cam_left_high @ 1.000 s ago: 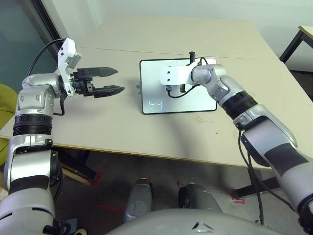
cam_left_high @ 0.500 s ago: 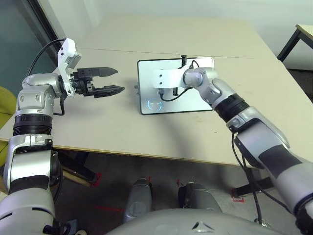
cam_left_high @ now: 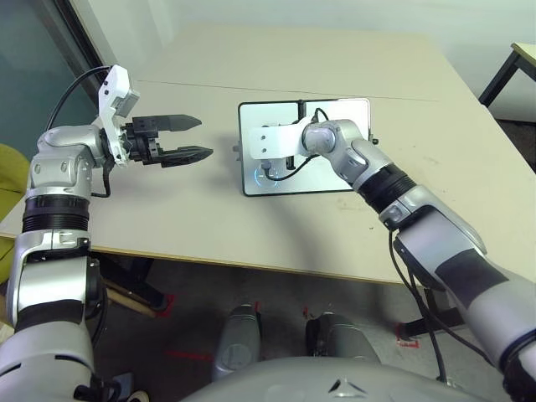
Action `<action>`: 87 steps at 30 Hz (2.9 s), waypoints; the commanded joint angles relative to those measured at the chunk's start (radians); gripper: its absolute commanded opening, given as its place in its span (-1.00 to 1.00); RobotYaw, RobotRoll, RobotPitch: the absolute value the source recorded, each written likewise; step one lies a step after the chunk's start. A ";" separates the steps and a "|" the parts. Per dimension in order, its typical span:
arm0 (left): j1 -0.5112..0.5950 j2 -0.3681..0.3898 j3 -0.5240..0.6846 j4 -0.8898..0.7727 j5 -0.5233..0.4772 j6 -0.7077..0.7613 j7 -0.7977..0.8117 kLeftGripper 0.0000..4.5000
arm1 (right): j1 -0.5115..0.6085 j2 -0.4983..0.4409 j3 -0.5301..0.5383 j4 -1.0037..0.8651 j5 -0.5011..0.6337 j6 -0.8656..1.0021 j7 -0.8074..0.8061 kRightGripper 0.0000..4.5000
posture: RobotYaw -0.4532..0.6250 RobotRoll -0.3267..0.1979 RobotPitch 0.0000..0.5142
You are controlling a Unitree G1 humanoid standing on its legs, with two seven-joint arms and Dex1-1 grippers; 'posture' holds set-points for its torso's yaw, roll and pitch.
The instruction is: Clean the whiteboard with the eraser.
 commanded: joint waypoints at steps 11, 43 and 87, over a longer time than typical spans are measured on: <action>-0.006 -0.003 -0.004 -0.010 0.006 -0.003 -0.002 1.00 | -0.045 -0.075 -0.033 0.101 0.011 -0.010 -0.044 -0.99 | 0.31 0.25 -1.00; -0.003 -0.001 0.001 -0.014 0.003 -0.002 0.006 1.00 | 0.052 0.001 0.019 -0.033 -0.011 0.003 0.037 -0.99 | 0.33 0.25 -1.00; -0.003 -0.024 -0.008 0.001 0.007 -0.015 -0.003 1.00 | 0.400 -0.318 -0.868 -0.571 0.631 1.216 -0.163 -0.99 | 0.26 0.25 -0.99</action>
